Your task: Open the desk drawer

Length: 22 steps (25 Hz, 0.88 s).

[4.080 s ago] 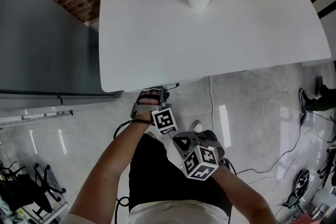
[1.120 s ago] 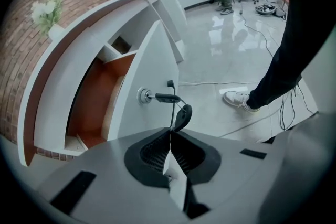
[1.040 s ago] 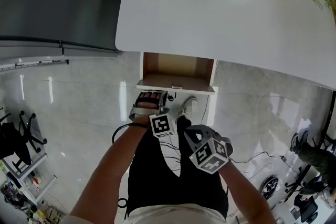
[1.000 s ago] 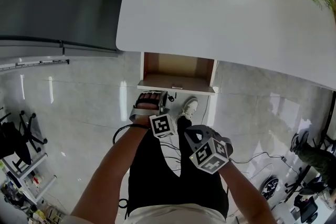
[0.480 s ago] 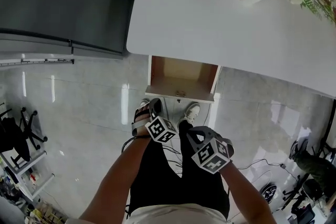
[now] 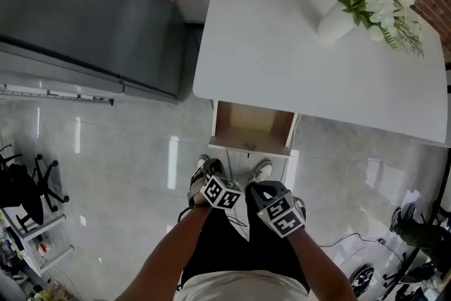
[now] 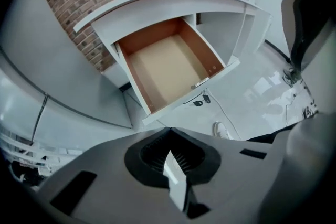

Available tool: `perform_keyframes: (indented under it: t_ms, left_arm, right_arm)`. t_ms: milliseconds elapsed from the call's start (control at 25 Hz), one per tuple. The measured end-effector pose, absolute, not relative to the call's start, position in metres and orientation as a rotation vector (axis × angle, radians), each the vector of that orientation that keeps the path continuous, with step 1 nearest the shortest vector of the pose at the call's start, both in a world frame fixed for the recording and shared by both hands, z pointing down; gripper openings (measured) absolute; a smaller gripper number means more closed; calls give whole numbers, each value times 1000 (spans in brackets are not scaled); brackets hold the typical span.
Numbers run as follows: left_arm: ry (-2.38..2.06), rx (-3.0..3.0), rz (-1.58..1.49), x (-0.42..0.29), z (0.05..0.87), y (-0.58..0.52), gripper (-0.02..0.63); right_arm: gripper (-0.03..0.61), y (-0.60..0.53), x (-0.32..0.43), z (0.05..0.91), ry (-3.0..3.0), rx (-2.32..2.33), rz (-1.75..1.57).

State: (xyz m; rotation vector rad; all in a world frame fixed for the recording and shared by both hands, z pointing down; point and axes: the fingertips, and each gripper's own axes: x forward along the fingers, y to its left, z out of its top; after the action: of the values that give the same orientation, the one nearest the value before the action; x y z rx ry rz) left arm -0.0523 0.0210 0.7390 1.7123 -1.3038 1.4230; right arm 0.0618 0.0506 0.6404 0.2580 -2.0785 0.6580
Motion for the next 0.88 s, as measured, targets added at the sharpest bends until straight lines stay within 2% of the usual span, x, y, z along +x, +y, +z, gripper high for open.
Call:
perform_keyframes:
  t_ms: [880]
  left_arm:
    - [-1370,1498,1076,-80,617,1,8]
  right_arm:
    - [15,1,47,541,-2202,411,610]
